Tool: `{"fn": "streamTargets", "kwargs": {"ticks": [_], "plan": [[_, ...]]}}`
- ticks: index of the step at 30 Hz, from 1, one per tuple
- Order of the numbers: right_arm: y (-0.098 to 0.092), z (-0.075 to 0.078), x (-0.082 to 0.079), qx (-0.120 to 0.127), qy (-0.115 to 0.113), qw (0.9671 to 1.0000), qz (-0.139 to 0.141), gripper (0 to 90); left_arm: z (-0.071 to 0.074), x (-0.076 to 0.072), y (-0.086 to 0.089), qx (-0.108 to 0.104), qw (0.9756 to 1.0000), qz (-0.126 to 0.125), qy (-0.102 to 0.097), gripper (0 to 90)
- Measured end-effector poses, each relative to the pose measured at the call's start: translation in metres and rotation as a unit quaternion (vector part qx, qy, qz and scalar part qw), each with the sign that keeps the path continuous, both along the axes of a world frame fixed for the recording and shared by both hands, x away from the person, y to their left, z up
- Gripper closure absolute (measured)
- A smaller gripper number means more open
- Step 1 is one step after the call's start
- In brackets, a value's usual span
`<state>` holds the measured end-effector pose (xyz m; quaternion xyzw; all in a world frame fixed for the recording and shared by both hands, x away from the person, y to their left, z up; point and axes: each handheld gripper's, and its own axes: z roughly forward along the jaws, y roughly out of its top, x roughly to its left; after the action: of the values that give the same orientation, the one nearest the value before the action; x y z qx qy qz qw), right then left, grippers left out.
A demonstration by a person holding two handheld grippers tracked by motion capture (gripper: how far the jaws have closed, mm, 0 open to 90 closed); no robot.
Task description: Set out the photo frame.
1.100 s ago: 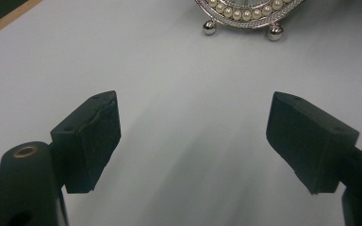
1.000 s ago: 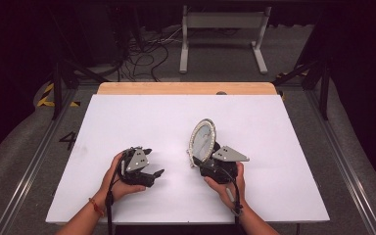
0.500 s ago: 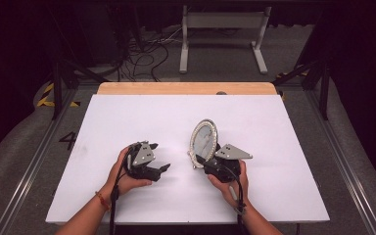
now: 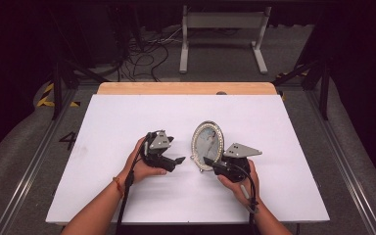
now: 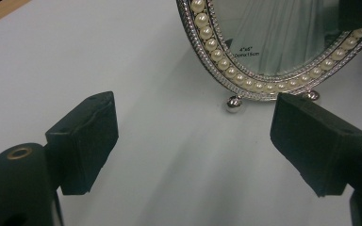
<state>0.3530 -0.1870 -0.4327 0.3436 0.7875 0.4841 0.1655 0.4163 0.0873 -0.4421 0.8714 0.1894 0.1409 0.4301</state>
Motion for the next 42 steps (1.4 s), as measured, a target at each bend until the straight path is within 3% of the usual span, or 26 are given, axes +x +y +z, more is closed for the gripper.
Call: {"fn": "streamTargets", "kwargs": {"ticks": [7, 9, 13, 17, 24, 26, 29, 31, 33, 34, 36, 38, 42], "plan": [[-0.001, 0.000, -0.002, 0.004, -0.007, 0.9999, -0.006, 67.0, 0.001, -0.008, 0.000, 0.007, 0.9999, -0.010, 0.012, 14.1], [-0.001, 0.000, -0.002, 0.015, -0.008, 0.9998, -0.008, 65.4, 0.002, -0.012, 0.002, 0.008, 0.9999, -0.008, 0.000, 13.2], [0.001, -0.003, -0.001, 0.029, -0.012, 0.9993, -0.022, 71.4, 0.000, -0.016, 0.003, 0.011, 0.9999, -0.010, -0.005, 14.0], [0.000, -0.002, 0.003, 0.029, -0.001, 0.9994, -0.017, 76.8, -0.001, -0.014, 0.000, 0.004, 0.9999, -0.014, 0.000, 13.5], [-0.003, 0.000, 0.010, 0.030, 0.015, 0.9994, 0.002, 78.0, -0.002, -0.003, -0.021, 0.006, 0.9995, -0.030, 0.012, 13.5], [-0.003, 0.000, 0.012, 0.030, 0.019, 0.9993, 0.007, 78.3, -0.003, 0.000, -0.024, 0.003, 0.9995, -0.030, 0.007, 14.6], [-0.004, 0.001, 0.015, 0.032, 0.021, 0.9992, 0.012, 78.2, -0.006, 0.007, -0.030, 0.000, 0.9991, -0.030, 0.028, 12.6], [-0.004, 0.001, 0.014, 0.028, 0.019, 0.9993, 0.013, 76.3, -0.006, 0.010, -0.032, -0.010, 0.9988, -0.032, 0.034, 12.9], [-0.004, 0.002, 0.012, 0.023, 0.017, 0.9996, 0.002, 61.8, -0.005, 0.012, -0.033, -0.015, 0.9989, -0.030, 0.032, 12.9], [-0.004, 0.004, 0.011, 0.021, 0.014, 0.9997, -0.002, 59.7, -0.004, 0.012, -0.033, -0.017, 0.9990, -0.026, 0.032, 13.3], [-0.005, 0.006, 0.009, 0.022, 0.011, 0.9997, 0.002, 58.5, -0.004, 0.012, -0.034, -0.019, 0.9990, -0.026, 0.029, 13.6], [-0.005, 0.012, 0.002, -0.008, -0.013, 0.9999, 0.002, 55.0, -0.004, 0.012, -0.034, -0.013, 0.9993, -0.026, 0.023, 14.1], [-0.007, 0.020, -0.008, -0.016, -0.019, 0.9997, -0.003, 57.3, -0.005, 0.015, -0.033, -0.017, 0.9991, -0.030, 0.023, 14.6]]}}
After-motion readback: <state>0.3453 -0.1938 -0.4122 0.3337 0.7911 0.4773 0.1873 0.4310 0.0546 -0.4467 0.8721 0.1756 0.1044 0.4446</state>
